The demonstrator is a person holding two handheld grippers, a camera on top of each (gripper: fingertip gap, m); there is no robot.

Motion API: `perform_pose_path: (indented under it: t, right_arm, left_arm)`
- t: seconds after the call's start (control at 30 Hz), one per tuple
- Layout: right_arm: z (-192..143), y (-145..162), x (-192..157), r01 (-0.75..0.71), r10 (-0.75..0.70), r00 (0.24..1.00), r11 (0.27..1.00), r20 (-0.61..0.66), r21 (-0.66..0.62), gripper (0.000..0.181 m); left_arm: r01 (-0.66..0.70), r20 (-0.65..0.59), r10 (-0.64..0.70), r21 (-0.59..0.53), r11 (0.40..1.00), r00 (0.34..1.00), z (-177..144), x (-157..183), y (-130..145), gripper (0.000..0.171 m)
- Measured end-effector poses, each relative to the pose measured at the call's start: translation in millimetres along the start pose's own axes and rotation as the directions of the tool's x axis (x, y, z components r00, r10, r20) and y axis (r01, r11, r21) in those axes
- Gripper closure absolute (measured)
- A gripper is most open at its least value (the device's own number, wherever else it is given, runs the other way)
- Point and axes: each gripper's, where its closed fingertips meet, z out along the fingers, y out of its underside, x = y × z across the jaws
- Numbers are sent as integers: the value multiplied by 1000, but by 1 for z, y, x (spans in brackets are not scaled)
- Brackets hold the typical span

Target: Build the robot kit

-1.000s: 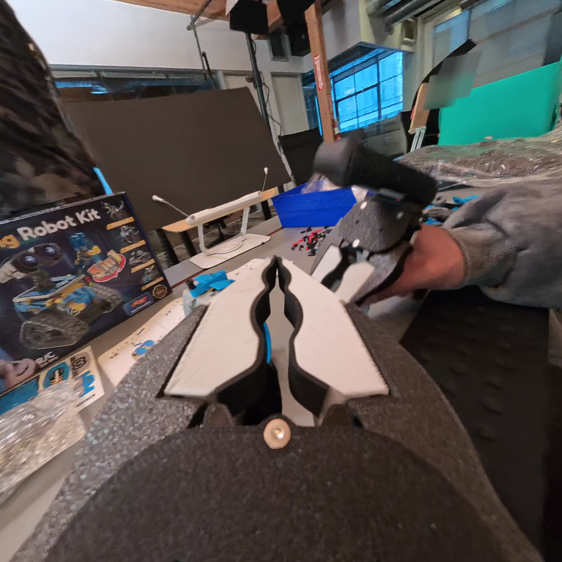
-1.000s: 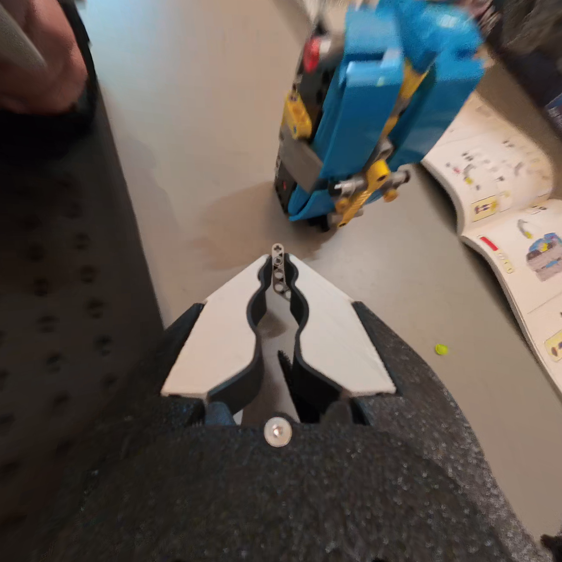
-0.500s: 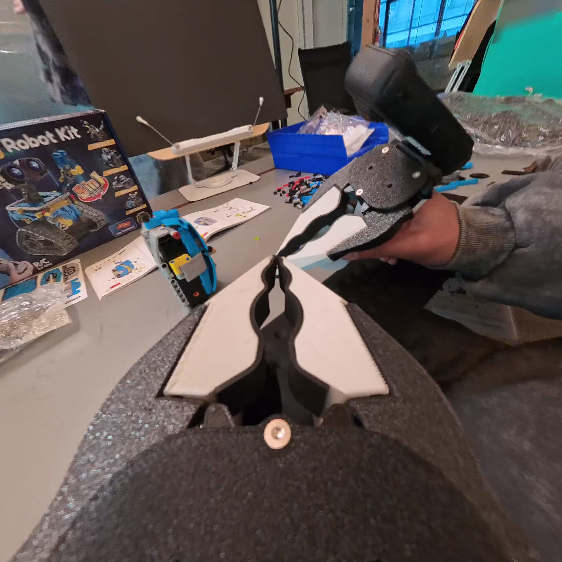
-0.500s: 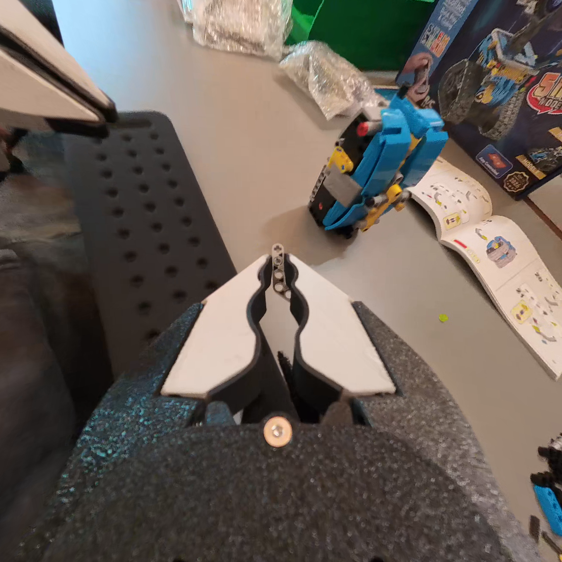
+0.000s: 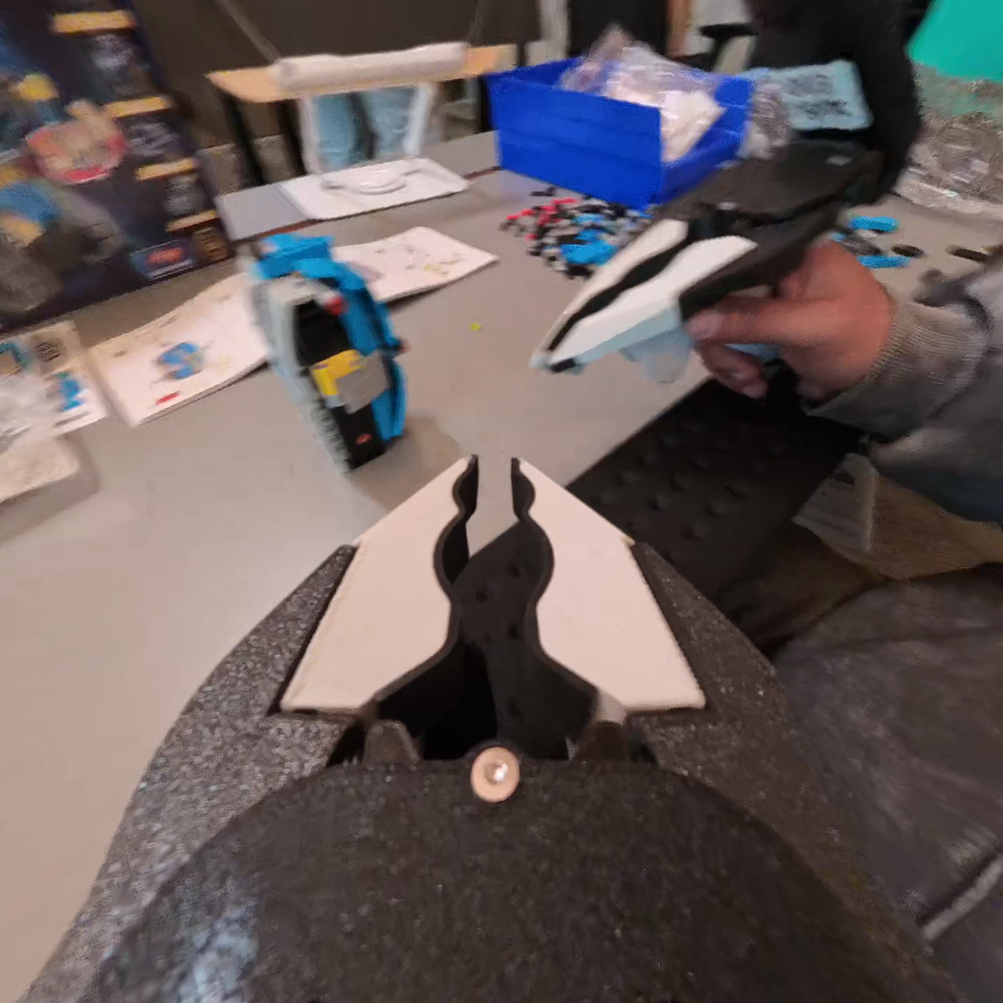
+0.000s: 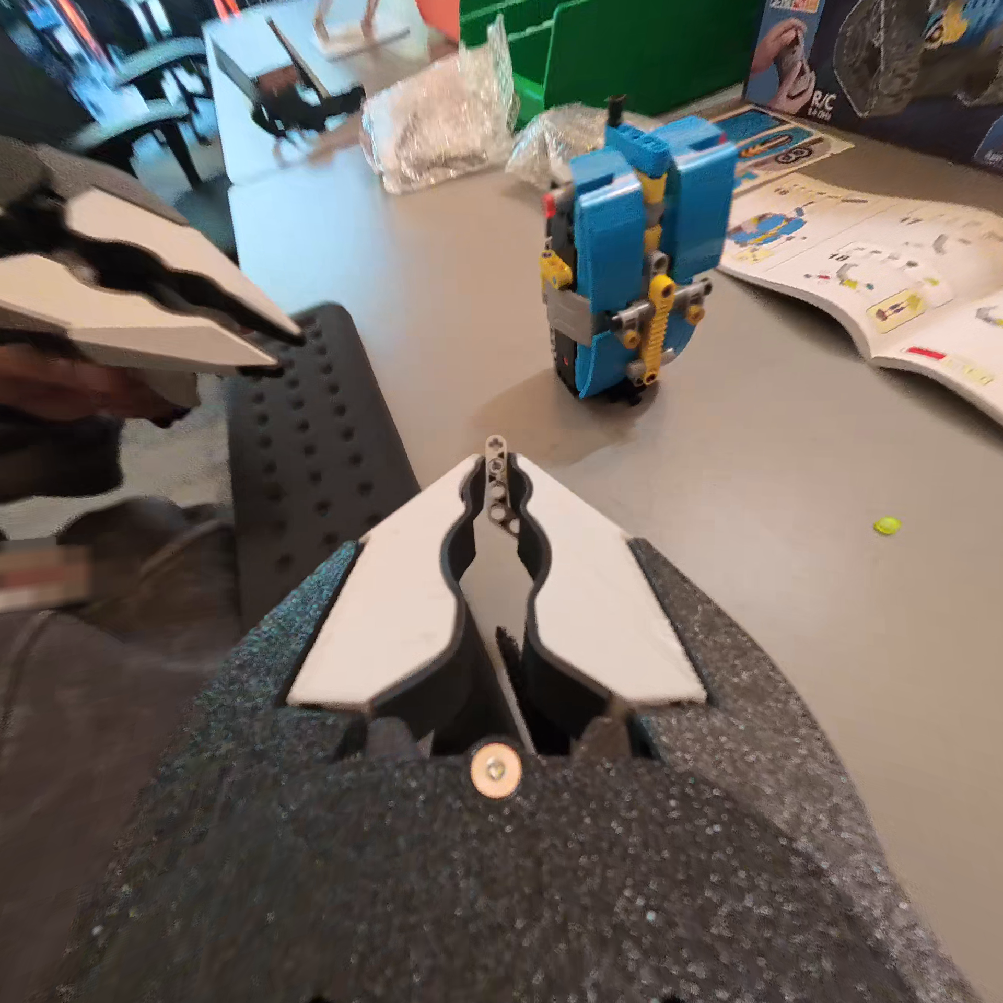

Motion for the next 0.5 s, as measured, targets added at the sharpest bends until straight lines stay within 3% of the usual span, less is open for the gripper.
perform_pose_path:
  t: [0.07, 0.17, 0.27, 0.4, 0.5]
  right_arm:
    - [-5, -5, 5, -69, 68, 998, 997, 17, 47, 174]
    - [-16, -11, 16, -163, 166, 986, 978, -13, 131, 174]
    - [-33, -24, 21, -235, 248, 969, 931, -12, 279, 174]
    - [-34, -25, 26, -309, 304, 950, 907, 62, 284, 174]
    - [-34, -26, 22, -240, 244, 969, 926, 23, 291, 174]
  left_arm:
    - [59, 89, -61, 27, 998, 994, -10, -23, -4, 159]
    - [111, 105, -121, 98, 989, 987, -23, -38, -8, 159]
    - [217, 34, -227, 181, 959, 973, -29, -42, -5, 159]
    - [231, -14, -234, 220, 948, 972, -31, -49, -2, 159]
    - [203, -48, -197, 208, 957, 979, -22, -58, -12, 159]
